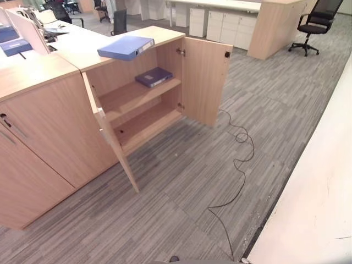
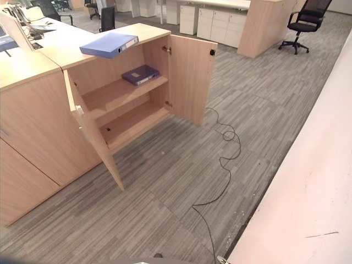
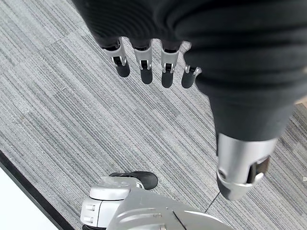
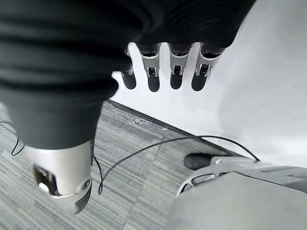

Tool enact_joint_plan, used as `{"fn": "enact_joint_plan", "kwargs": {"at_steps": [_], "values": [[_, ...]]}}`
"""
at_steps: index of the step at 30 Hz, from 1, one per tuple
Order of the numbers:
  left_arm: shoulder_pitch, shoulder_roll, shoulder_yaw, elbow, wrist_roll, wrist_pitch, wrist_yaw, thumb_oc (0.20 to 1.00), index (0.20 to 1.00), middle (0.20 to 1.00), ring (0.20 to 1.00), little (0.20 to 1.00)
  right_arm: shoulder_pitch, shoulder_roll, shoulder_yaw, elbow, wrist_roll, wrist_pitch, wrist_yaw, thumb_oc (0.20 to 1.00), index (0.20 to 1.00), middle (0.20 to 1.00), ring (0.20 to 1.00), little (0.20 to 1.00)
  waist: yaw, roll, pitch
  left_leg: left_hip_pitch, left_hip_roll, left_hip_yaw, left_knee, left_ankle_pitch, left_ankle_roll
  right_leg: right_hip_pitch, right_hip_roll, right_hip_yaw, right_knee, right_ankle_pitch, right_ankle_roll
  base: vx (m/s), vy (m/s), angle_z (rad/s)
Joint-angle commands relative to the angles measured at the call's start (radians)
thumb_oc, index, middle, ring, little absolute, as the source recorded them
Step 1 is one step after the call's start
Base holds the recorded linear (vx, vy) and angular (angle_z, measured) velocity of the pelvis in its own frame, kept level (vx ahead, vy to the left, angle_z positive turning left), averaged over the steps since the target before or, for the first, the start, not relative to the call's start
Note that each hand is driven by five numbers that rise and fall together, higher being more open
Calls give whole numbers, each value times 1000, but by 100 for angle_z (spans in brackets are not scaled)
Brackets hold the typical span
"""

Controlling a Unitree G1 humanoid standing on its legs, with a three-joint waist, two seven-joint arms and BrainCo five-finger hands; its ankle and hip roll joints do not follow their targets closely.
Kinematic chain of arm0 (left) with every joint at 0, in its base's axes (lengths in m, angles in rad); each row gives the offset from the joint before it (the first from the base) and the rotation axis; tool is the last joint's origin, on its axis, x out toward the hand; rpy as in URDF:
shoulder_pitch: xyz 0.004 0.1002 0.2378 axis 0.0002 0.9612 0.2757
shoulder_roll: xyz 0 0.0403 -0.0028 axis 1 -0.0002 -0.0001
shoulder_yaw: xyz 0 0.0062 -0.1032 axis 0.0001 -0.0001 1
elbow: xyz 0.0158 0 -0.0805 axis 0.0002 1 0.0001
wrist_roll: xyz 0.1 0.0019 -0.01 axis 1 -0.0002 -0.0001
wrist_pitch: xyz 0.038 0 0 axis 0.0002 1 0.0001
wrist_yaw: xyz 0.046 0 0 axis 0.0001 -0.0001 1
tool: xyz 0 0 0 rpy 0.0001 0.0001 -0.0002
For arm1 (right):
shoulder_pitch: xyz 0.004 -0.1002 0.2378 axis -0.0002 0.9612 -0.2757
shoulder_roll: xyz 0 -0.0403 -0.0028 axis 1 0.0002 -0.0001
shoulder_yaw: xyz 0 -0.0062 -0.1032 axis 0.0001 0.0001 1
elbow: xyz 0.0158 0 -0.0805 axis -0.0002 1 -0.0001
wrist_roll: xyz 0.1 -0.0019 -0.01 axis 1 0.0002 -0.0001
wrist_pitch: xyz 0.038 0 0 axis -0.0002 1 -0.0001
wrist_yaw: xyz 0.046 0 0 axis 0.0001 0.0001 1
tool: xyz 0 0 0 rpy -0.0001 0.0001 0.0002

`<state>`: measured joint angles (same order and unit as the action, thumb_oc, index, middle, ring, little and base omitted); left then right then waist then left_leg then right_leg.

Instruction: Put the empty folder in the office cabinet

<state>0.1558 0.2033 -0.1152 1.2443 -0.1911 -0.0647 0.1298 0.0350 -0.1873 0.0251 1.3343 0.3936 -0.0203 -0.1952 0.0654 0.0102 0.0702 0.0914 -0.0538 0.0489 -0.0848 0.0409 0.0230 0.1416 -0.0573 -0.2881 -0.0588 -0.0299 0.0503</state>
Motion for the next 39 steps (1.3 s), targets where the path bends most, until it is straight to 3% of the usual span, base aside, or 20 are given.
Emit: {"fn": "enact_joint_plan", "kwargs": {"at_steps": [1,39], "values": [[-54,-21,21,44,-40,-9,-16,1000,1000,1000,1000,1000,-34,-39,3,22,12,-9,-2,1000,1000,1000,1000,1000,16,-13,0,34,13,-26,-2,-101,-30,-14,-7,-20,-28,22,52,0,0,0],[-70,-16,-41,40,63,-17,55,1000,1000,1000,1000,1000,-27,-30,38,10,-4,-23,-39,1000,1000,1000,1000,1000,19,-16,-3,43,14,-32,-2,-105,-32,-8,-6,-19,-28,23,55,0,0,0]]}}
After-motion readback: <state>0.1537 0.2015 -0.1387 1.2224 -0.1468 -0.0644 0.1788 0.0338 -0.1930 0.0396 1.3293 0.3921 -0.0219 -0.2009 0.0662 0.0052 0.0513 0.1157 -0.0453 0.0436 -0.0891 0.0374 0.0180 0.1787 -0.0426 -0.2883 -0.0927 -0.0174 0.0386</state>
